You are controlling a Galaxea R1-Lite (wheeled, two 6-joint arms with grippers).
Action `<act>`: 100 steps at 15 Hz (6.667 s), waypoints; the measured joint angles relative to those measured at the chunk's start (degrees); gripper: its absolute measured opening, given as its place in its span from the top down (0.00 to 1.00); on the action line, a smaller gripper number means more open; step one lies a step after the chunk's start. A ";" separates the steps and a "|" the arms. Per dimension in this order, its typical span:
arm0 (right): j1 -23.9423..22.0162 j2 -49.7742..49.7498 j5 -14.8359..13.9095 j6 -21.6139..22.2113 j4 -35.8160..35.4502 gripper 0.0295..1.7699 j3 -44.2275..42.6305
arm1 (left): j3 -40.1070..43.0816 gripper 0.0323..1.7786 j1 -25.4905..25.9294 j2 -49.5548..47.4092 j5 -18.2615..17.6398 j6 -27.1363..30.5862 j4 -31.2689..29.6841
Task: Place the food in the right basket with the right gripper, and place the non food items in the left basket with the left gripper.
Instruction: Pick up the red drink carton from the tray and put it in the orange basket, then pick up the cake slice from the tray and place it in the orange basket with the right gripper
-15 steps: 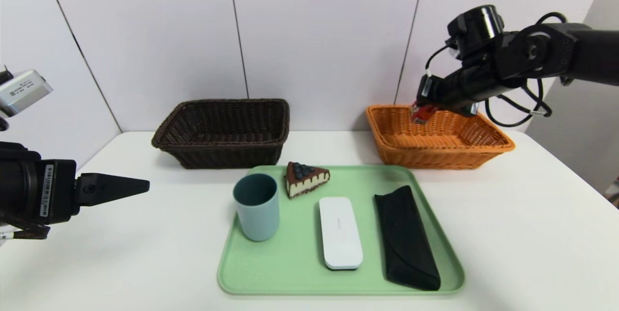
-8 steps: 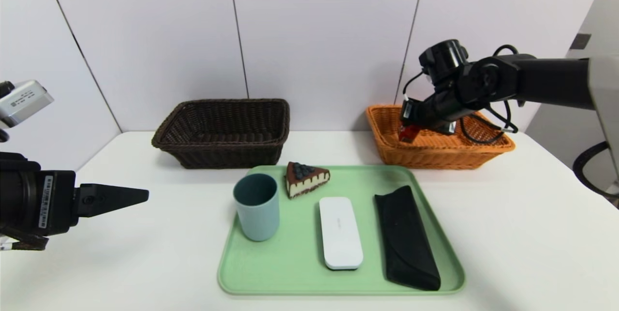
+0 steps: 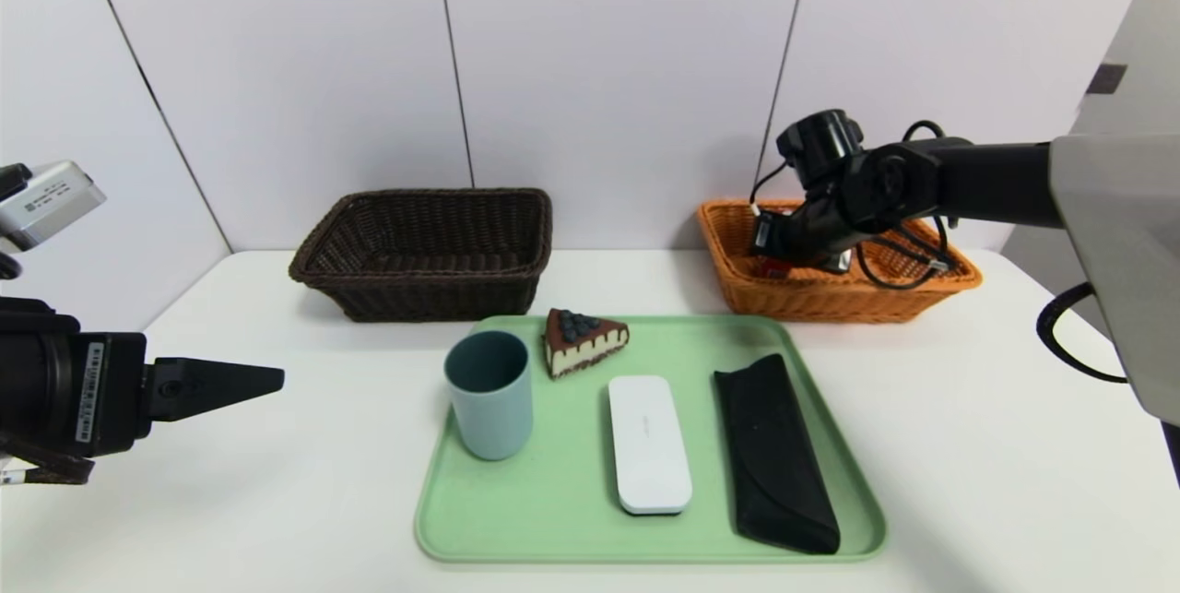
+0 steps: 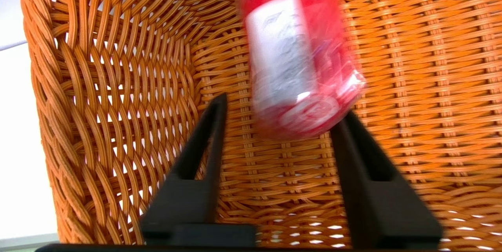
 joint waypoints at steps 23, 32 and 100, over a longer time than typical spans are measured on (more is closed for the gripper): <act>18.75 -18.05 3.21 40.79 13.81 0.06 0.06 | 2.65 0.05 -0.12 -2.12 0.17 -0.07 0.15; 16.65 -9.51 22.89 59.23 14.47 0.04 -0.67 | 4.99 0.05 -0.34 -3.28 0.37 0.04 0.20; 17.70 -5.29 33.10 66.45 0.67 0.93 -0.72 | 8.07 0.05 -2.46 -5.27 1.30 0.17 0.17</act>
